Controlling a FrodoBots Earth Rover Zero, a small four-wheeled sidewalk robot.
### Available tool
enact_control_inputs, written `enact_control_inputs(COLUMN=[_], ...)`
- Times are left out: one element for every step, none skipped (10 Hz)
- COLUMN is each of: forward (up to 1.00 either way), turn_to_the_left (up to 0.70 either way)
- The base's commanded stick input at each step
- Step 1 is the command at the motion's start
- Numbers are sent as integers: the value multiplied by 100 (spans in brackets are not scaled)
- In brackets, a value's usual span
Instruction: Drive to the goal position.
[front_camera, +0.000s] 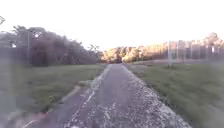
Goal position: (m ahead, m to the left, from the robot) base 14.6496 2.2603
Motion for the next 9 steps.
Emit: enact_control_inputs(forward=[100, 100, 100, 100, 100, 100, 100, 100, 100], turn_to_the_left=[0, 0, 0, 0, 0, 0, 0, 0, 0])
